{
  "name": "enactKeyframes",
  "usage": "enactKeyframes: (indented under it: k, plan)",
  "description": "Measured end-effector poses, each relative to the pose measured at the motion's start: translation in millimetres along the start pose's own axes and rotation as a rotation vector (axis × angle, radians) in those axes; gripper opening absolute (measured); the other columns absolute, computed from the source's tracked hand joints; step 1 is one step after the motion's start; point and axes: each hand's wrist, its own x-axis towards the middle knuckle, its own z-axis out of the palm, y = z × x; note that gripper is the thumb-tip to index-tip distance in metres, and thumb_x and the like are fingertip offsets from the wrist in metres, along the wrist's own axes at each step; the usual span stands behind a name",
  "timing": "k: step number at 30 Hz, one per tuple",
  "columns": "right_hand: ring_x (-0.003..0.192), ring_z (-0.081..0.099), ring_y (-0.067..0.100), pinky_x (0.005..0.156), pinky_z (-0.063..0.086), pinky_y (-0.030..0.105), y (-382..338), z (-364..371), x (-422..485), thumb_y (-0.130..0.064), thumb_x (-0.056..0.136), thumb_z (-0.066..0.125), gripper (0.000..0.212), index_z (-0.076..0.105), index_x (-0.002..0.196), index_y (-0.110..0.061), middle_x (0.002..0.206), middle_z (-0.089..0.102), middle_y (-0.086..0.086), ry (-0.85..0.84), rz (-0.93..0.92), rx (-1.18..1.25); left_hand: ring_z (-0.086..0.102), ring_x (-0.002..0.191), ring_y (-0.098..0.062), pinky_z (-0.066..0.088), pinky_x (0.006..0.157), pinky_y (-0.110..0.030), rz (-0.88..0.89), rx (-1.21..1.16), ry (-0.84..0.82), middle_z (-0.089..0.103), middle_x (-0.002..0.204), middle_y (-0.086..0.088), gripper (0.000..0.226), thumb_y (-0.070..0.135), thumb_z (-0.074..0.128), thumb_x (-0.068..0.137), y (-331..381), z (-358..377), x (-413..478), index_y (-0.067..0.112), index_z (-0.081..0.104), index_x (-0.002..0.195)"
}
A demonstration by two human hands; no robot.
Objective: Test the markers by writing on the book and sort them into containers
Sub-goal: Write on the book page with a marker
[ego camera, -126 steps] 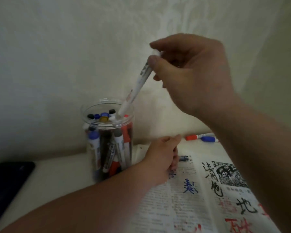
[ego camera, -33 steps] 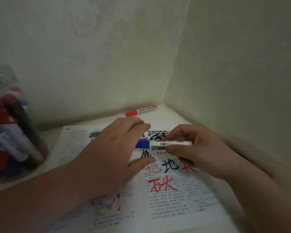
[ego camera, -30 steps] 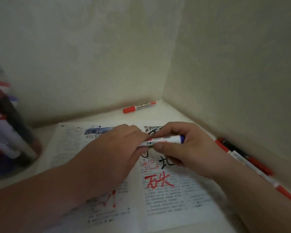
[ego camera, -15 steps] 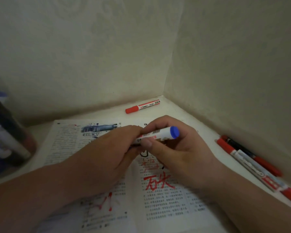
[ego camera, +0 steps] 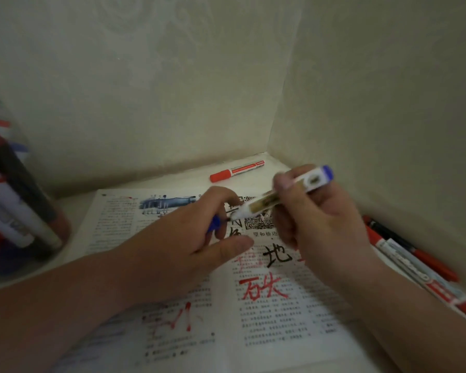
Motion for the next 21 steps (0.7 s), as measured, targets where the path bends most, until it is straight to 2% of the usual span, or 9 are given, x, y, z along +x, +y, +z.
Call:
enactKeyframes:
  k: [1,3,5,6,9,13,15,18,21]
  plan:
    - [0.045,0.039,0.013,0.048,0.034,0.027,1.4,-5.2,4.3,-0.047,0.087,0.068,0.029,0.057,0.069,-0.027,0.053,0.048,-0.004,0.104,0.028,0.032,0.056,0.074,-0.003,0.049,0.069,-0.023,-0.025,-0.004,0.0,0.053,0.101,0.019,0.029,0.07,0.04,0.086,-1.4,0.4,-1.2,0.065,0.024,0.11]
    - [0.044,0.036,0.012,0.051,0.031,0.027,5.9,-20.3,11.3,-0.047,0.079,0.079,0.038,0.05,0.065,-0.026,0.054,0.044,-0.002,0.27,0.05,-0.021,0.056,0.085,0.006,0.047,0.073,-0.016,-0.02,-0.001,0.021,0.048,0.106,0.025,0.039,0.038,0.047,0.097,-3.9,1.3,-1.7,0.058,0.022,0.119]
    - [0.044,0.032,0.014,0.052,0.03,0.027,10.8,-33.3,14.0,-0.043,0.07,0.08,0.038,0.047,0.064,-0.026,0.054,0.04,0.0,0.284,0.098,-0.095,0.05,0.1,0.015,0.04,0.079,-0.005,-0.014,0.032,0.042,0.047,0.11,0.028,0.051,0.008,0.043,0.099,-4.3,2.8,-1.4,0.049,0.024,0.123]
    - [0.043,0.032,0.015,0.051,0.03,0.027,13.1,-37.1,14.2,-0.037,0.07,0.081,0.036,0.048,0.064,-0.025,0.052,0.041,0.001,0.237,0.132,-0.104,0.049,0.1,0.019,0.038,0.078,-0.002,-0.02,0.037,0.043,0.047,0.11,0.027,0.053,0.001,0.042,0.099,-4.0,3.8,-1.2,0.045,0.026,0.123]
    - [0.046,0.048,0.024,0.046,0.04,0.029,5.5,-40.6,11.4,-0.018,0.083,0.076,0.018,0.064,0.071,-0.012,0.056,0.057,0.012,0.067,0.228,-0.095,0.048,0.106,0.022,0.038,0.078,0.001,0.019,0.071,0.062,0.052,0.113,0.032,0.05,0.013,0.05,0.101,-6.4,8.3,-0.3,0.051,0.027,0.123]
    - [0.071,0.07,0.032,0.054,0.055,0.033,-17.6,-46.1,7.0,-0.014,0.088,0.071,0.013,0.073,0.09,-0.002,0.085,0.073,0.024,-0.129,0.379,-0.152,0.053,0.108,0.016,0.039,0.082,0.002,0.068,0.057,0.117,0.055,0.109,0.03,0.038,0.025,0.067,0.093,-13.0,6.6,0.5,0.05,0.044,0.109]
    - [0.072,0.07,0.032,0.059,0.058,0.034,-22.3,-52.2,1.6,-0.005,0.082,0.075,0.006,0.075,0.088,-0.005,0.085,0.072,0.025,-0.182,0.389,-0.198,0.057,0.1,0.005,0.043,0.084,-0.008,0.152,0.143,0.122,0.056,0.102,0.023,0.026,0.023,0.073,0.089,-14.5,4.6,1.1,0.038,0.058,0.105]
    - [0.059,0.059,0.029,0.053,0.057,0.031,-13.3,-59.0,-13.8,0.009,0.075,0.078,0.016,0.067,0.082,-0.001,0.072,0.062,0.026,-0.18,0.377,-0.214,0.055,0.097,0.004,0.044,0.081,-0.014,0.209,0.235,0.106,0.056,0.102,0.025,0.018,0.037,0.067,0.093,-16.1,3.2,1.4,0.035,0.065,0.111]
    - [0.046,0.041,0.023,0.042,0.045,0.026,3.9,-59.8,-24.2,-0.003,0.069,0.071,0.013,0.059,0.074,-0.001,0.057,0.046,0.017,-0.087,0.346,-0.161,0.051,0.1,0.007,0.041,0.086,-0.015,0.241,0.287,0.093,0.055,0.105,0.029,0.032,0.043,0.058,0.094,-16.7,6.0,0.4,0.036,0.062,0.125]
